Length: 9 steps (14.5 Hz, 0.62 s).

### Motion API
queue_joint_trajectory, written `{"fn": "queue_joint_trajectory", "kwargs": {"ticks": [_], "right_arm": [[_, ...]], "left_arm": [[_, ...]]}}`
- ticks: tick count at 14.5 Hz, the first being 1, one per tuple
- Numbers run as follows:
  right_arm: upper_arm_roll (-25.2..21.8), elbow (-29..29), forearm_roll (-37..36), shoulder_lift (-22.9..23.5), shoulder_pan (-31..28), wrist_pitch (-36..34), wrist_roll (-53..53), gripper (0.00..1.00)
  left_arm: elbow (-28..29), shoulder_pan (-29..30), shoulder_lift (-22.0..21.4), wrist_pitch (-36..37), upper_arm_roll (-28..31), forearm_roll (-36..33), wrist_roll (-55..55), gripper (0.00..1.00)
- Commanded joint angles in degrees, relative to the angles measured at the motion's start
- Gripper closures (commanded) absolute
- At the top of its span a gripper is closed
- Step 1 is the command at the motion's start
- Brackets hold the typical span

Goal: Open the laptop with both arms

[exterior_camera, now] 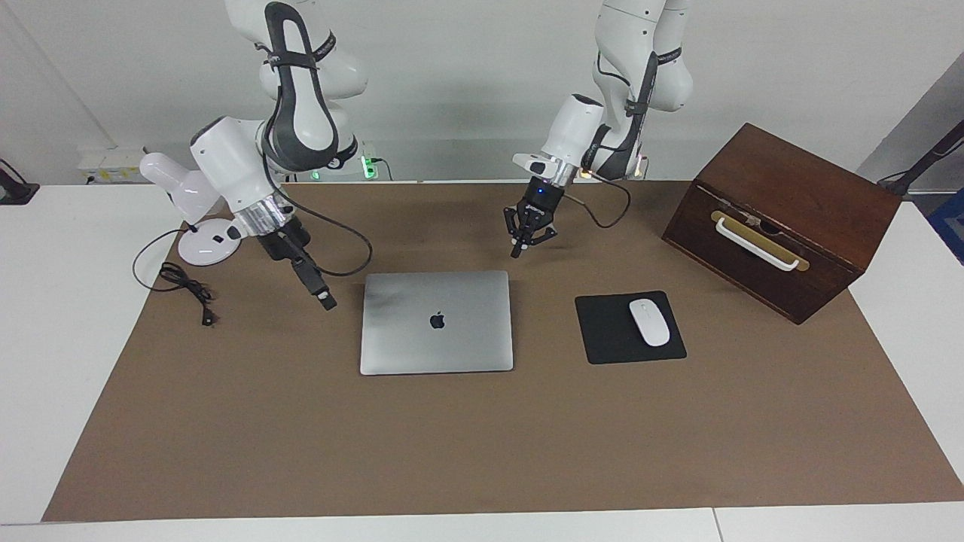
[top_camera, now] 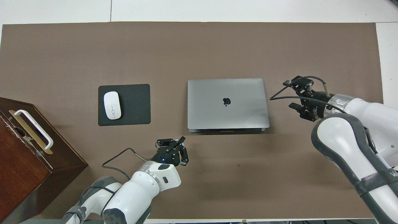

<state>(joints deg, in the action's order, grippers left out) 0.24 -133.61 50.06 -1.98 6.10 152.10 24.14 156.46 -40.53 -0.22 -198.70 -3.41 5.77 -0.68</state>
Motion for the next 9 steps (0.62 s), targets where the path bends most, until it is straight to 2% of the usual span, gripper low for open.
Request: {"fn": "queue_joint_trajectory", "kwargs": {"ticks": [1, 6, 9], "right_arm": [[0.1, 0.2, 3.2, 1.5, 2.1, 3.0, 0.7, 0.00], [0.3, 0.9, 4.2, 4.6, 4.4, 3.9, 3.3, 0.00], [0.4, 1.1, 4.2, 5.4, 4.4, 3.8, 3.3, 0.00]], "left_arm": [[-0.6, -1.5, 1.8, -2.0, 1.0, 1.3, 0.7, 1.00], [-5.5, -1.4, 7.3, -2.1, 1.0, 1.3, 0.7, 1.00], [-6.1, -1.5, 8.1, -2.1, 1.0, 1.3, 0.7, 1.00]]}}
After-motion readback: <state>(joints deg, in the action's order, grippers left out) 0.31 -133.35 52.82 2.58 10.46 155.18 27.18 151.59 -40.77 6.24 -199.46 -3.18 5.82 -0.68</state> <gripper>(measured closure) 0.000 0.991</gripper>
